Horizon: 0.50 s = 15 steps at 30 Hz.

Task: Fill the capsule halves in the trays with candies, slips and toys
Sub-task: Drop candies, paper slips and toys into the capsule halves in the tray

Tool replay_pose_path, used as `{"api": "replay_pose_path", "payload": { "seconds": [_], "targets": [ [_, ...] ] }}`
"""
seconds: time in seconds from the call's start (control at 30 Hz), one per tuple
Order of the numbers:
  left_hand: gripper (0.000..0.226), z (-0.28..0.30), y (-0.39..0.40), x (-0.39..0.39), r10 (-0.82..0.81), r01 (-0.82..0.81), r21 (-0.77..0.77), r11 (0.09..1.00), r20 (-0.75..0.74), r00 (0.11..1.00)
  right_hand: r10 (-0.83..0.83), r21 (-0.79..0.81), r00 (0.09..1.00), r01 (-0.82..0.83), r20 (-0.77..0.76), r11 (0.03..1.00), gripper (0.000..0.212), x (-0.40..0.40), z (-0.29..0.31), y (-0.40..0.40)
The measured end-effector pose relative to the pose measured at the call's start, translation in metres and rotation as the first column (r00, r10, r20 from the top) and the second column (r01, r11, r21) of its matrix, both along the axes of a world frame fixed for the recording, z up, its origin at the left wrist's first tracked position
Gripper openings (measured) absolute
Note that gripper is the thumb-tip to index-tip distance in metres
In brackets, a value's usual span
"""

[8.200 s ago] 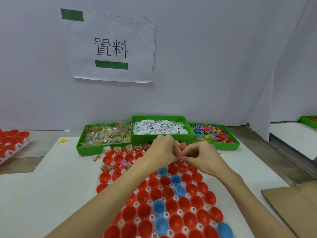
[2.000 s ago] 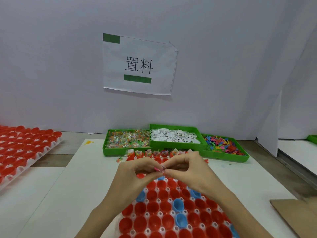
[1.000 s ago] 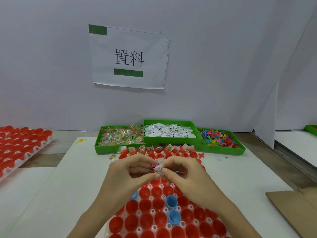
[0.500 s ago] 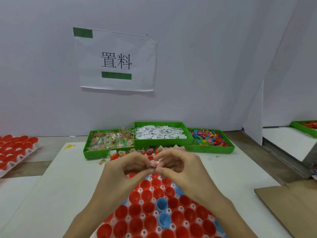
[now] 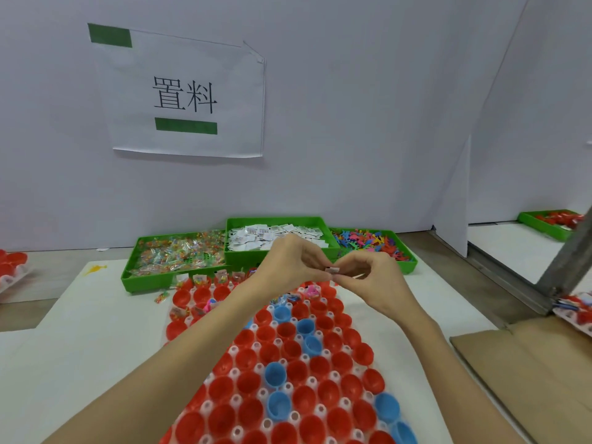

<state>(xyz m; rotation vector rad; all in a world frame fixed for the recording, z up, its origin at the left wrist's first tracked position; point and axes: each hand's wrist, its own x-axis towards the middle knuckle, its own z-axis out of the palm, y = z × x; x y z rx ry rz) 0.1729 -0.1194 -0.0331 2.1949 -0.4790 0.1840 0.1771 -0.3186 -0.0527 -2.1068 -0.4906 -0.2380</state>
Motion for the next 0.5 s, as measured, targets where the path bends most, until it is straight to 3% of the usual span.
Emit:
{"api": "replay_pose_path", "payload": {
  "seconds": [0.13,0.5],
  "targets": [
    [0.017,-0.013,-0.006,0.015,-0.036,0.039,0.083,0.996,-0.034,0.999,-0.017,0.005,0.994,0.018,-0.109,1.000,0.013,0.009,-0.014,-0.005],
    [0.013,-0.023,-0.014,0.018,-0.016,0.024,0.232,0.972,-0.035,0.999,-0.033,-0.095,0.976,0.012,-0.217,0.995,0.015,0.016,-0.022,-0.005]
  ]
}}
